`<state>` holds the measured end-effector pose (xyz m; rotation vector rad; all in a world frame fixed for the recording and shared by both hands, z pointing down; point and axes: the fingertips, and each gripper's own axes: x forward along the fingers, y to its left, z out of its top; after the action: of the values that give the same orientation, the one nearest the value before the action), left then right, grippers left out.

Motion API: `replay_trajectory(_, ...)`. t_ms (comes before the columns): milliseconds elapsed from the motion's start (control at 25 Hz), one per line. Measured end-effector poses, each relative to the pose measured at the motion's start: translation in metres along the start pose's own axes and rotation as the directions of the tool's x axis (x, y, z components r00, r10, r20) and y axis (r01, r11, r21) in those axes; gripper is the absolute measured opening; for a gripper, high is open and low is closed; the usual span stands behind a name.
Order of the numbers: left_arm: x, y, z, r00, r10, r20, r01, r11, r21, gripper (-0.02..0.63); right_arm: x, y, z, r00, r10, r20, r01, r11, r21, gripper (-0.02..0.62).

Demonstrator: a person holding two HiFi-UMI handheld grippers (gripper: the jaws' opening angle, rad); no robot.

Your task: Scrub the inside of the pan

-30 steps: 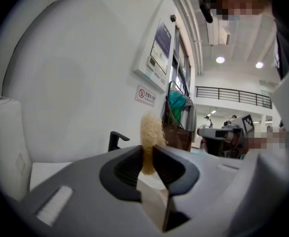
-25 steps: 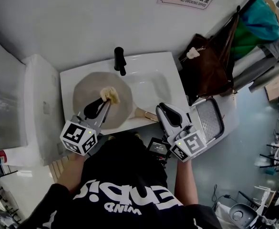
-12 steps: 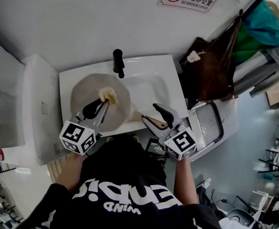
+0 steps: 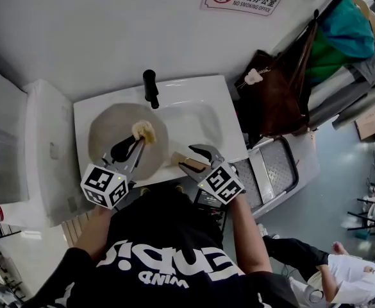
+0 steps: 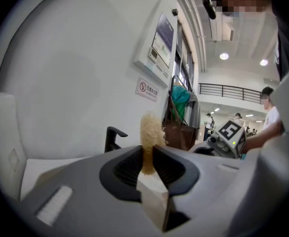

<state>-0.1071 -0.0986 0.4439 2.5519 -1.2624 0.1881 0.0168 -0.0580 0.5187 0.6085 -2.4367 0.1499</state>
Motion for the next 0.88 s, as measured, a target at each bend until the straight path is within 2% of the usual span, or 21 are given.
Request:
replay_trajectory(200, 0.003, -0.003, -0.003, 1.0, 0.001, -0.007, -0.001, 1.0, -0.001, 0.061, 0.03, 0.004, -0.055, 0.986, 0.046, -0.159, -0.045, 0.999, 0.01, 0.216)
replay_trajectory(480, 0.002, -0.001, -0.008, 1.0, 0.009, -0.021, -0.01, 1.0, -0.007, 0.061, 0.054, 0.005, -0.101, 0.949, 0.113, -0.295, -0.1, 0.993, 0.058, 0.216)
replay_trajectory(720, 0.001, -0.004, -0.012, 0.999, 0.007, -0.031, -0.008, 1.0, -0.006, 0.061, 0.066, 0.012, -0.12, 0.924, 0.144, -0.354, -0.132, 0.99, 0.057, 0.216)
replay_trajectory(880, 0.0, -0.002, -0.011, 0.999, 0.013, -0.033, -0.013, 1.0, -0.003, 0.061, 0.068, 0.01, -0.125, 0.921, 0.139, -0.364, -0.125, 0.99, 0.063, 0.216)
